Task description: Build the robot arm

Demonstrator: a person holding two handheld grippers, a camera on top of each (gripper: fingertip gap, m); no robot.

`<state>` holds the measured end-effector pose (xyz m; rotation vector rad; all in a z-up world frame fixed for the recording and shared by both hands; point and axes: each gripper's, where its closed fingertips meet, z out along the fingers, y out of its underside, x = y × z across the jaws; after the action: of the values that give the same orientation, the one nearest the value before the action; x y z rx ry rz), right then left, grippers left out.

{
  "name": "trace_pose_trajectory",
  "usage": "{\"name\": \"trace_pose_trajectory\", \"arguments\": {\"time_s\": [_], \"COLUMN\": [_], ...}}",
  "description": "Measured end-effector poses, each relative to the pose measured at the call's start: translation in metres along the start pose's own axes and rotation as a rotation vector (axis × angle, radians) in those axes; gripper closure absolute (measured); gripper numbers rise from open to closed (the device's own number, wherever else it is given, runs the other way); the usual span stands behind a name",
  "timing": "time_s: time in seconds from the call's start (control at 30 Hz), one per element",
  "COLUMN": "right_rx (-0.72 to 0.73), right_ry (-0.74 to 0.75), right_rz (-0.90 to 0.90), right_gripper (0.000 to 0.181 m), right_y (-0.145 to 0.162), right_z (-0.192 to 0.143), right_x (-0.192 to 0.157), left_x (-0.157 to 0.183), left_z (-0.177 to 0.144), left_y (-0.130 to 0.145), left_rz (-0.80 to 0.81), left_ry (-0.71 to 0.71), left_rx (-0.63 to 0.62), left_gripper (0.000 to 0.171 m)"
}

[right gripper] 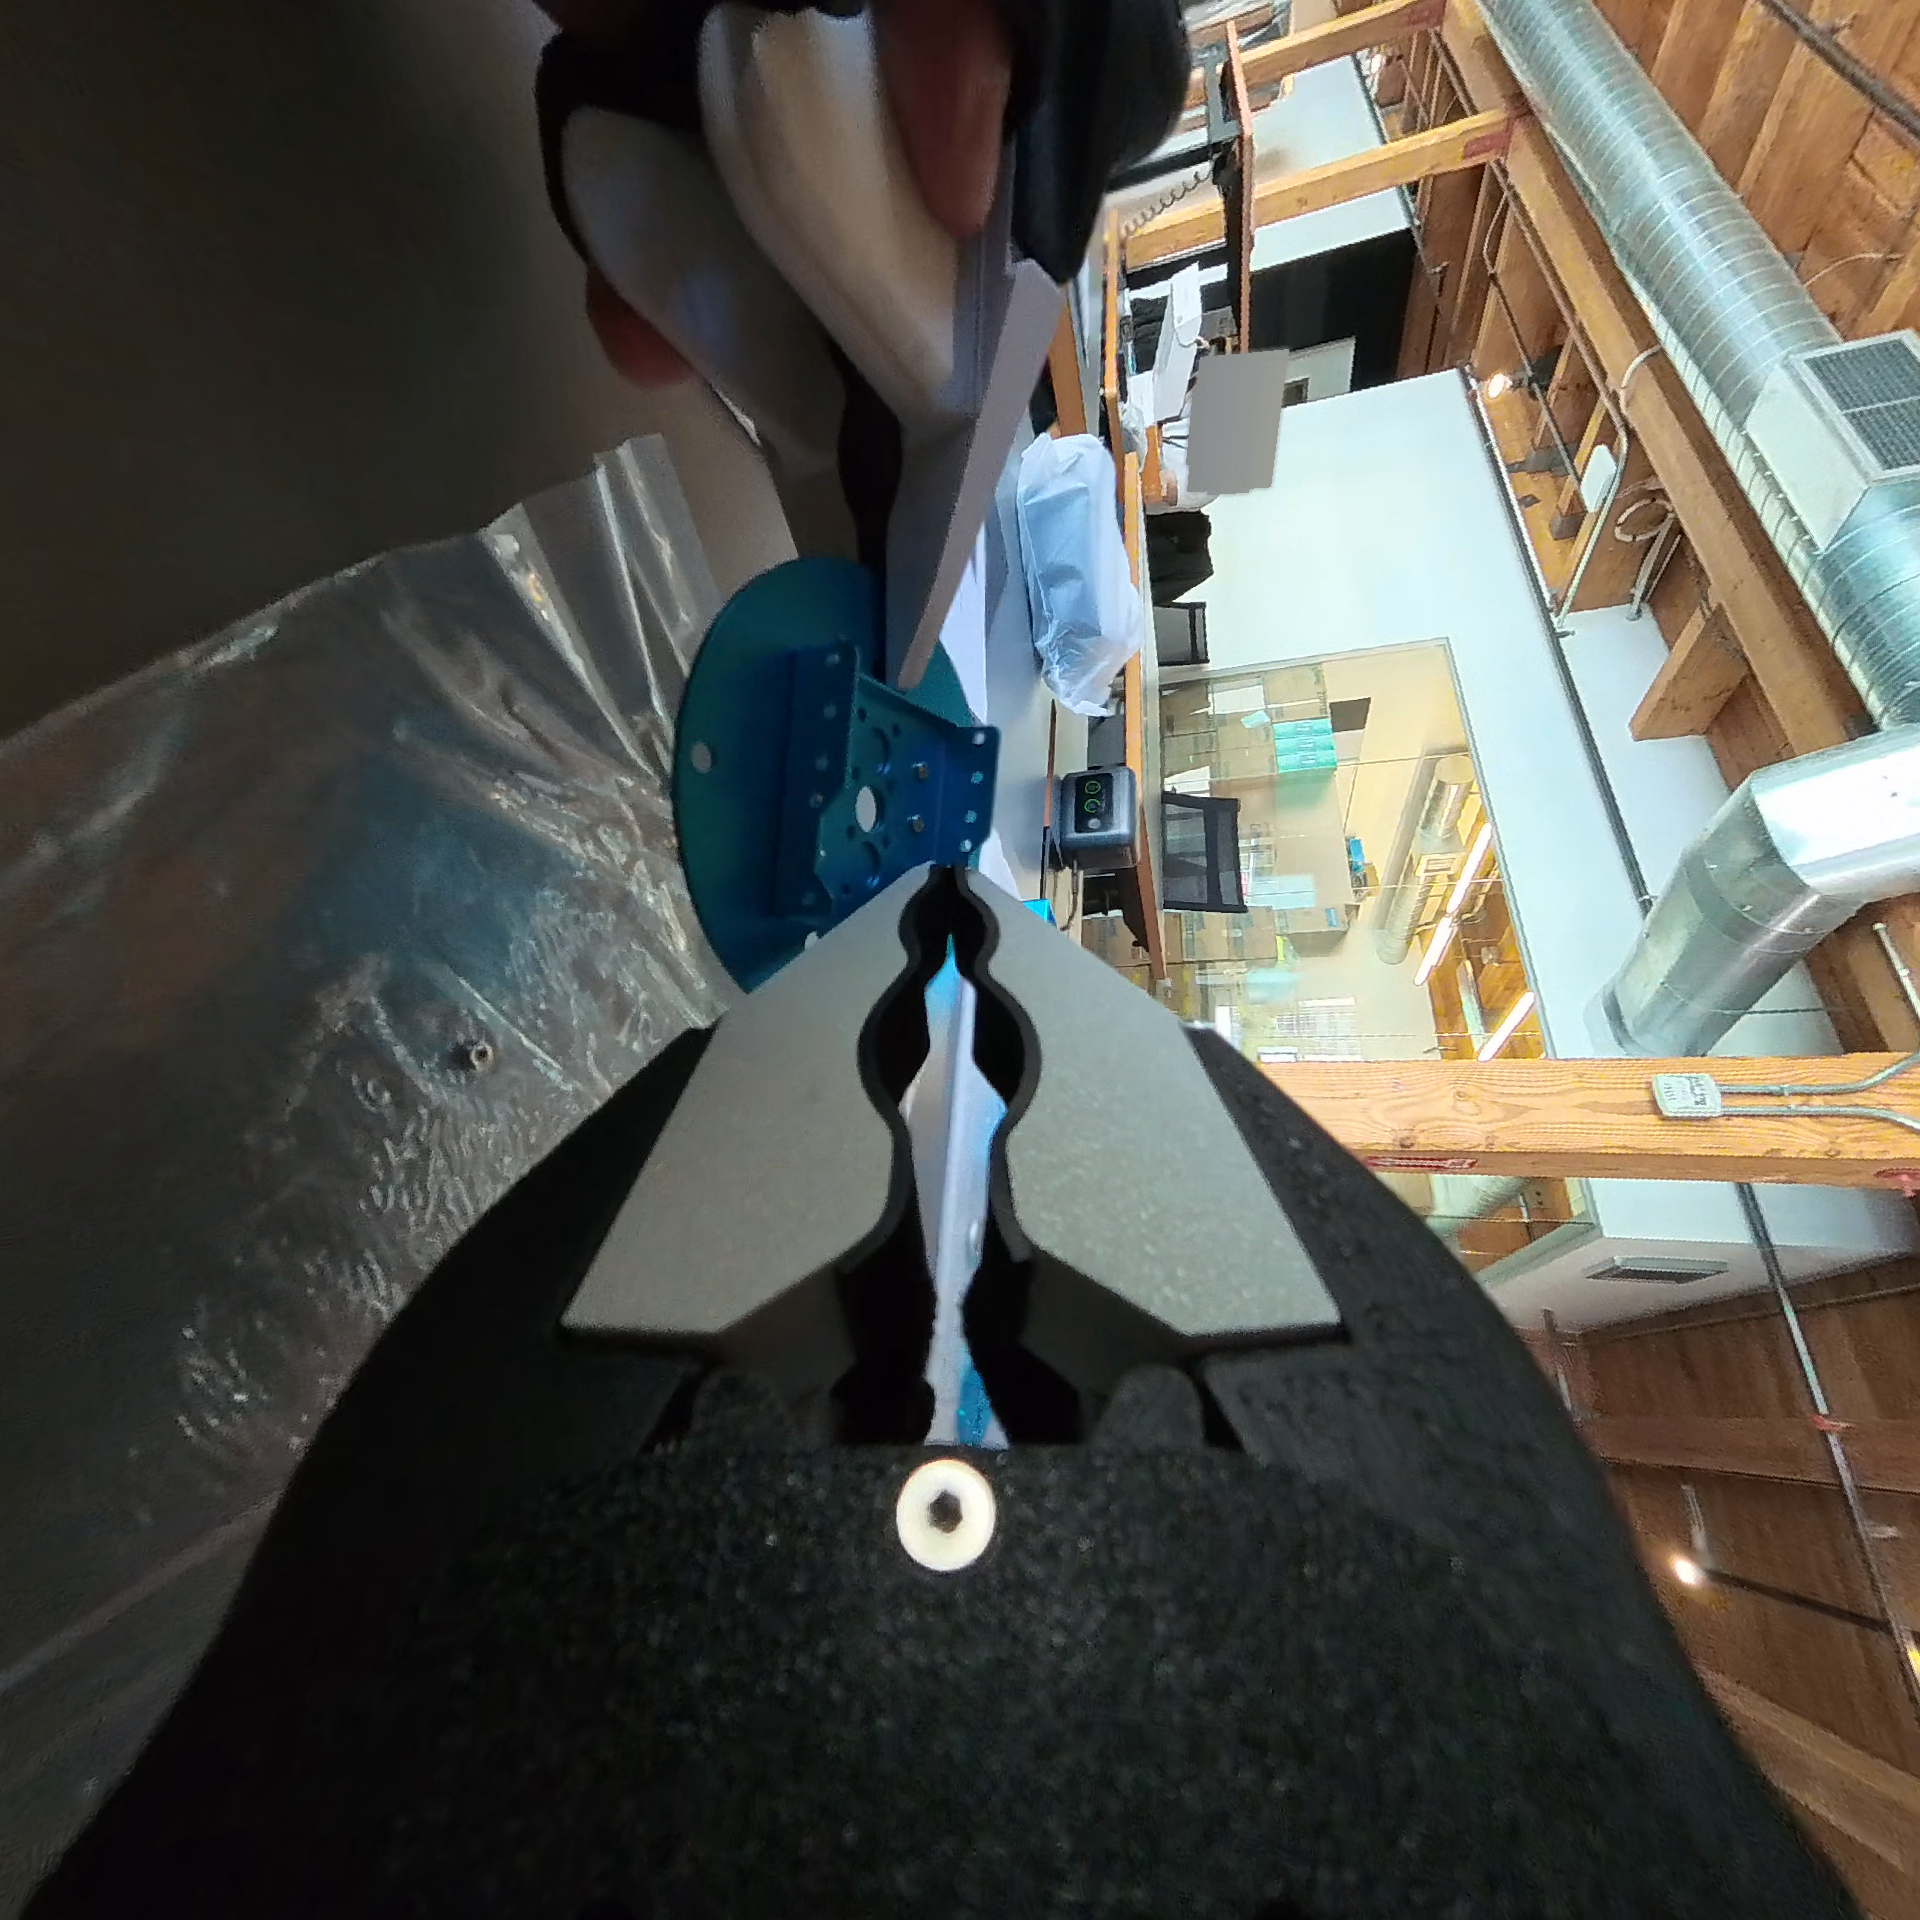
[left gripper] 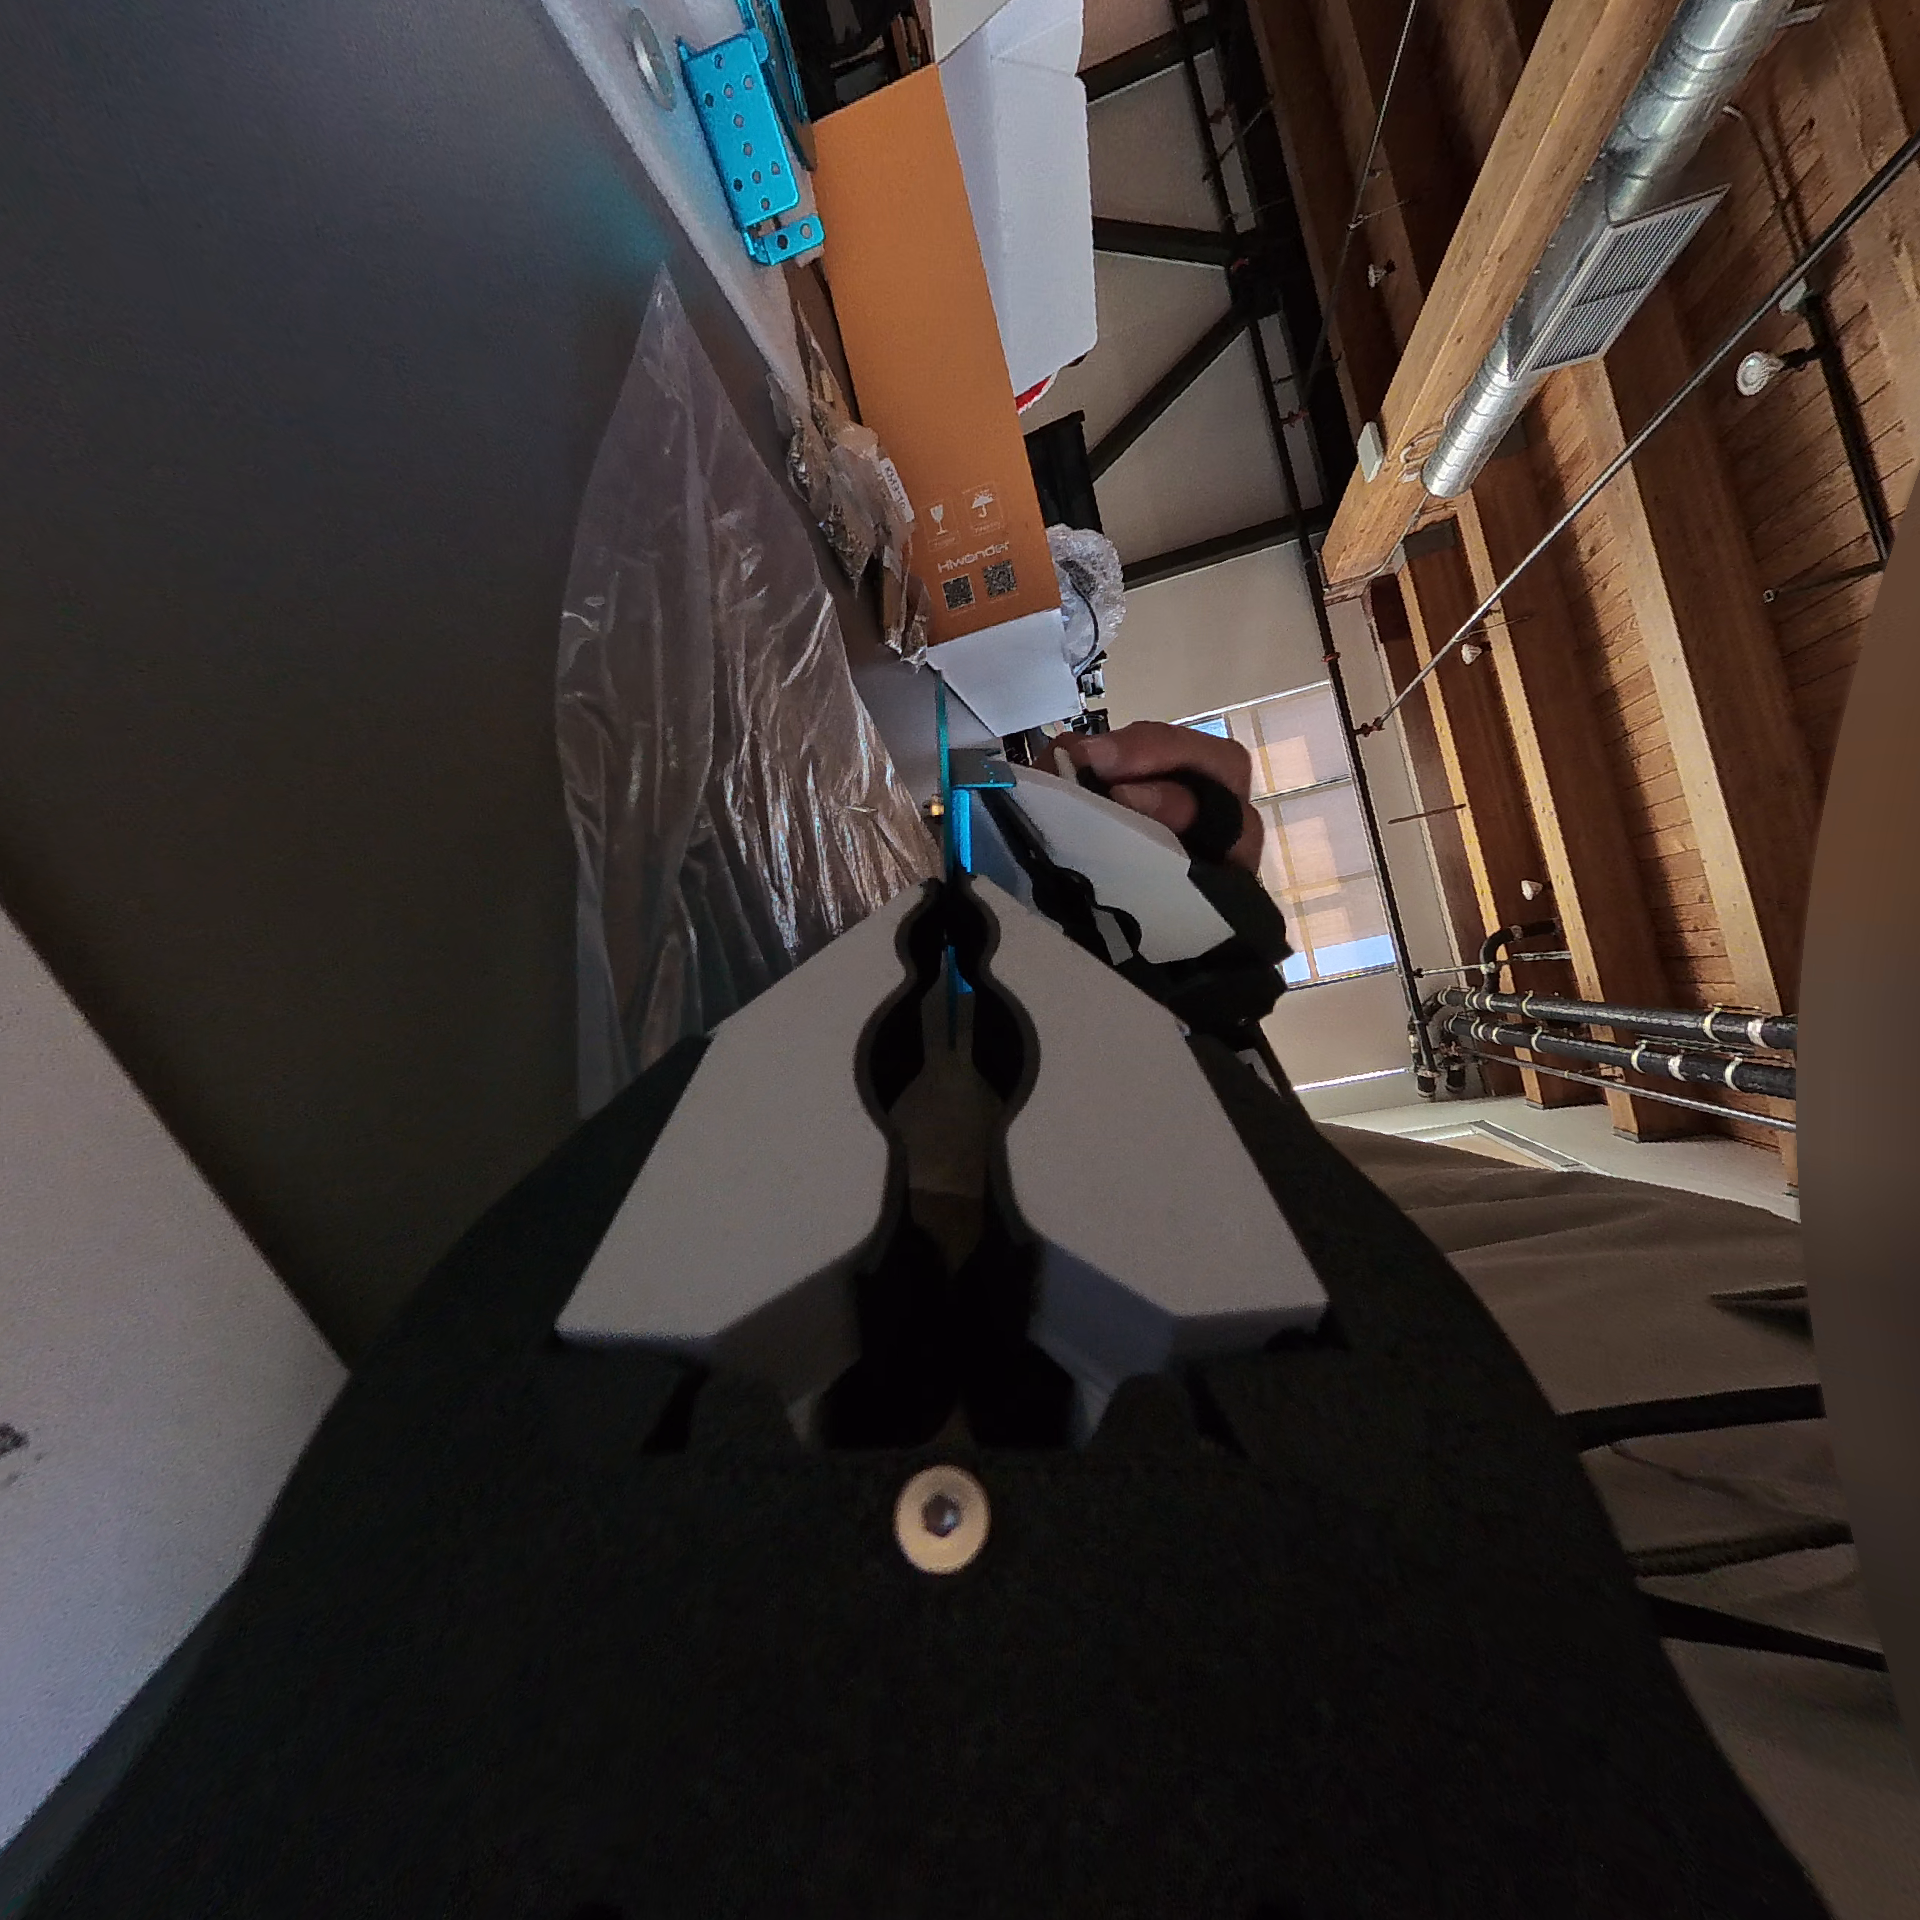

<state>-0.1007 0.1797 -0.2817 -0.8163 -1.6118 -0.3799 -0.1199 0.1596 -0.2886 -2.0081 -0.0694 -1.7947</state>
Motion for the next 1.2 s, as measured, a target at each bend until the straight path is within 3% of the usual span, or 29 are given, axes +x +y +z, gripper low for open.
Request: {"name": "trace_pose_trajectory", "arguments": {"time_s": [0.43, 0.9, 0.97, 1.07, 1.13, 1.2], "right_rx": [-0.045, -0.04, -0.023, 0.033, 0.062, 0.201], "right_ry": [-0.048, -0.153, -0.157, -0.254, -0.416, -0.659], "right_rz": [-0.027, 0.207, 0.374, 0.797, 1.166, 1.574], "right_gripper": [0.181, 0.181, 0.181, 0.177, 0.162, 0.153], "right_y": [0.0, 0.001, 0.005, 0.015, 0.021, 0.01], "right_z": [0.0, -0.006, -0.01, -0.016, -0.02, -0.028], "right_x": [-0.006, -0.007, 0.003, 0.017, 0.017, 0.021], "left_x": [-0.003, -0.002, -0.001, 0.006, 0.015, 0.023], "left_z": [0.0, -0.001, -0.001, -0.003, -0.005, -0.007], "left_y": [0.0, -0.002, -0.003, -0.006, -0.011, -0.012], "left_rz": [-0.001, -0.001, -0.001, 0.032, 0.072, 0.093], "left_ry": [-0.015, -0.003, 0.007, 0.041, 0.081, 0.116], "left_rx": [0.001, 0.009, 0.015, 0.037, 0.062, 0.066], "left_gripper": [0.171, 0.171, 0.171, 0.171, 0.171, 0.171]}}
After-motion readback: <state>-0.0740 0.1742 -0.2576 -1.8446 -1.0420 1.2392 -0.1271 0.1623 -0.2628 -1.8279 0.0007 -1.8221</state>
